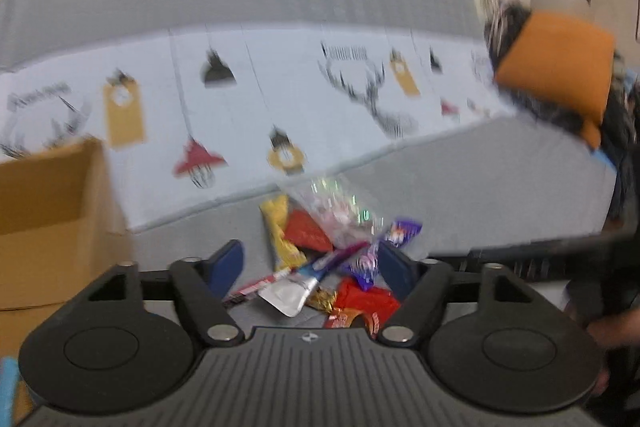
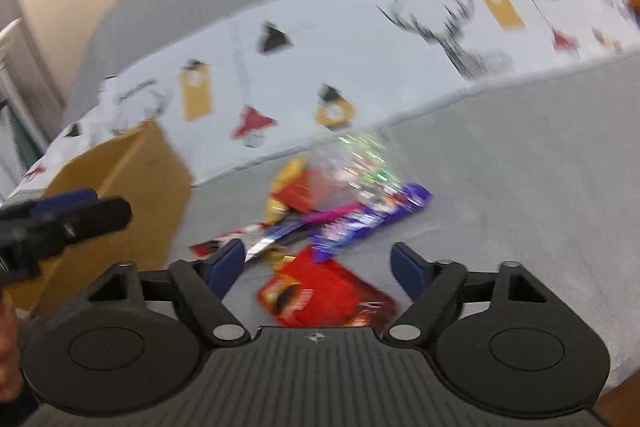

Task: Organize snacks
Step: 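Grasp the purple chocolate bar with the right tool while the left grasps the pink tube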

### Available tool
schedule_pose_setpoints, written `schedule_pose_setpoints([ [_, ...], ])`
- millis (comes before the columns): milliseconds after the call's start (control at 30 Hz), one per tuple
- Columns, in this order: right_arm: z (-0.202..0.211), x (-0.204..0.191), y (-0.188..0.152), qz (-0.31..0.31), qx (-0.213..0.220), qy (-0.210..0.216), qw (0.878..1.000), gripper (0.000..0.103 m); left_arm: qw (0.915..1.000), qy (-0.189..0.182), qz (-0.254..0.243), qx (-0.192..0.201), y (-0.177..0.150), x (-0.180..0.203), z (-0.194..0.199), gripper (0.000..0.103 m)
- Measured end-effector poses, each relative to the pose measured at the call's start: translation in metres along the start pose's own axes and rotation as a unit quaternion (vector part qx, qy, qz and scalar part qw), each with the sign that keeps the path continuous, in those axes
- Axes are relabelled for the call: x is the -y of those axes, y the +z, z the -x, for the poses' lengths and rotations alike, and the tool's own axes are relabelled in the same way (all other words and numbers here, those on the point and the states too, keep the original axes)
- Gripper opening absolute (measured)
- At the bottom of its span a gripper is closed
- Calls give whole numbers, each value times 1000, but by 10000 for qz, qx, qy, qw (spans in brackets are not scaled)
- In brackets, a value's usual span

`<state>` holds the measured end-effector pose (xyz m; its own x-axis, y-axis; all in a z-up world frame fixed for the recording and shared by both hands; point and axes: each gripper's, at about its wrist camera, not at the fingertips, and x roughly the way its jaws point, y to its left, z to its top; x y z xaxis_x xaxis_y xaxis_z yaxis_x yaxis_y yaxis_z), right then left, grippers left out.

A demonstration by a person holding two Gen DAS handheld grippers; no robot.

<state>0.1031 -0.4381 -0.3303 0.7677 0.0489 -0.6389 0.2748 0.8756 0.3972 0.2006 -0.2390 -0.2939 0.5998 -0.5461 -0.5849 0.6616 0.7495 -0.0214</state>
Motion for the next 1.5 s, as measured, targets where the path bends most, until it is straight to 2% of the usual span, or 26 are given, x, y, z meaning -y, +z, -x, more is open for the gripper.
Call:
schedule_pose_setpoints([
  [67,-14,12,8,-183,-146,-72,9997,56,9990,-79,12,-430,-6,-2,-39,53],
  [100,-21,15,12,-134,-158,-61,9998,56,9978,-92,58,-661,-9,-5,-58,50],
  [167,-36,17,19,10,-216,-58,9997,56,9955,-49,156,-937,-17,-13,-85,50],
  [267,-64,21,26,-6,-521,-53,9986,56,9945,186,262,-1002,-25,-23,-108,50],
  [367,-87,21,33,15,-675,-142,9976,57,9944,64,502,-930,-28,-35,-117,49],
  [433,-98,23,37,-66,-679,-244,9974,63,9925,-32,753,-958,-30,-43,-119,40],
  [467,-104,26,38,-147,-726,-255,9969,63,9920,-51,810,-962,-31,-45,-118,27],
  [500,-108,28,38,-217,-731,-239,9968,63,9920,-52,812,-961,-30,-45,-115,19],
  [533,-110,28,39,-212,-669,-274,9972,57,9919,-53,818,-971,-29,-45,-112,17],
  [567,-111,26,40,-89,-643,-404,9971,41,9915,-70,853,-979,-27,-44,-108,15],
  [633,-110,26,40,-73,-610,-466,9970,31,9905,-137,956,-977,-25,-43,-97,11],
  [667,-107,28,40,-184,-587,-434,9972,25,9901,-150,1003,-972,-25,-43,-91,0],
  [767,-91,29,41,-168,-571,-538,9968,14,9878,-270,1163,-1000,-24,-41,-69,0],
  [833,-71,29,39,-72,-409,-620,9972,13,9877,-338,1145,-1012,-25,-38,-54,0],
  [900,-51,29,35,-9,-343,-592,9977,13,9892,-421,926,-1055,-26,-32,-46,0],
  [967,-38,27,28,237,-448,-568,9971,13,9939,-239,598,-899,-28,-24,-42,3],
  [1033,-32,26,20,406,-554,-613,9958,13,9962,-57,327,-810,-24,-19,-47,22],
  [1067,-33,28,18,402,-610,-578,9957,13,9970,-8,219,-743,-22,-17,-53,42],
  [1100,-33,29,16,388,-642,-556,9956,13,9976,79,148,-672,-21,-16,-60,50],
  [1167,-39,32,14,382,-701,-571,9952,13,9962,278,19,-824,-21,-16,-83,50],
  [1233,-44,34,13,314,-751,-564,9951,13,9943,201,126,-1042,-23,-20,-101,50],
  [1333,-50,39,14,135,-802,-451,9957,16,9946,140,330,-971,-28,-26,-108,50],
  [1367,-54,39,15,143,-816,-448,9956,17,9947,132,355,-961,-28,-26,-109,47],
  [1400,-59,39,14,182,-876,-459,9949,19,9948,95,365,-951,-28,-27,-109,33],
  [1433,-65,39,13,204,-954,-459,9942,30,9947,10,392,-948,-28,-27,-108,29],
  [1500,-72,36,11,359,-928,-441,9941,32,9939,30,434,-1013,-25,-26,-107,18],
])
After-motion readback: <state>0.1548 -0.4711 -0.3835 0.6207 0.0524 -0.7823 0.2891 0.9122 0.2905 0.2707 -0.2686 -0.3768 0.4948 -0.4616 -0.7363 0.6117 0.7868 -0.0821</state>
